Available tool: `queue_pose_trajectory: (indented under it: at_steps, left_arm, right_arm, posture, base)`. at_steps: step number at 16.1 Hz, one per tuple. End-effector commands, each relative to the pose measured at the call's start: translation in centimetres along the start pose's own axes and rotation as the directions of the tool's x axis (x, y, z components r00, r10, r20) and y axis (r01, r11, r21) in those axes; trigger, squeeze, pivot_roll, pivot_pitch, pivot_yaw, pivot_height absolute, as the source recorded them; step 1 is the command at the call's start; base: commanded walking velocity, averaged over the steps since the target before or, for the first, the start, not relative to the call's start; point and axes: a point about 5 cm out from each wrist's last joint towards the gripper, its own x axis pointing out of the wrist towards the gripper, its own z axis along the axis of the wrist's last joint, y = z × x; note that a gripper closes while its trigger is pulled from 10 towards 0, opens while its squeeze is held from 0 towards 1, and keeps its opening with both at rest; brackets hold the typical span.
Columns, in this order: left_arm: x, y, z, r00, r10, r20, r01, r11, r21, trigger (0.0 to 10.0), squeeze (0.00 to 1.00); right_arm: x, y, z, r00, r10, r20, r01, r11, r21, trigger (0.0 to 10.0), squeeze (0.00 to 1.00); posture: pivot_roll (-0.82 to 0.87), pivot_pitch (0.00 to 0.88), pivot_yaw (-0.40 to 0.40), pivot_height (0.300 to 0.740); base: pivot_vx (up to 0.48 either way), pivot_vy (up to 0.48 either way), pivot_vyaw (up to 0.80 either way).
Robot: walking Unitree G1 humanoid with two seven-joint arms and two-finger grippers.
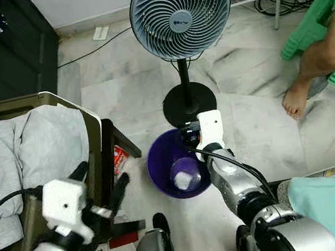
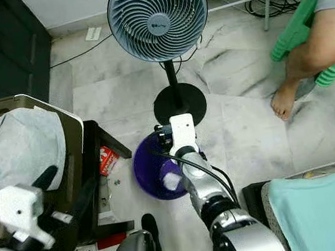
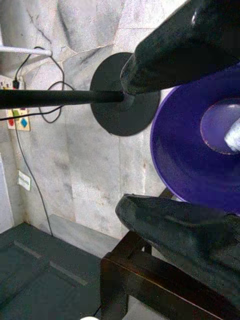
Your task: Clean up the room
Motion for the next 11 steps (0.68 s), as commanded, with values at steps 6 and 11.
queue_pose_trajectory:
  at_steps: [6,11]
  left_arm:
    - [3.5,-1.1,-0.7,0.997,0.021,0.07,-0.017,0.998,-0.061,10.0,0.0]
    - [5.9,-1.5,-1.5,0.992,0.039,0.12,-0.03,0.997,-0.077,10.0,0.0]
  right_arm:
    - [-3.2,-3.1,-0.7,0.998,-0.017,0.065,0.022,0.998,-0.066,10.0,1.0]
    - [-4.9,-4.8,-1.2,0.997,-0.06,0.056,0.065,0.993,-0.103,10.0,1.0]
  posture:
    - [0.14,0.281,0.078,0.74]
    - [0.05,0.189,0.057,0.74]
  base:
    - [0.0,0.0,0.0]
    - [0.0,0.0,0.0]
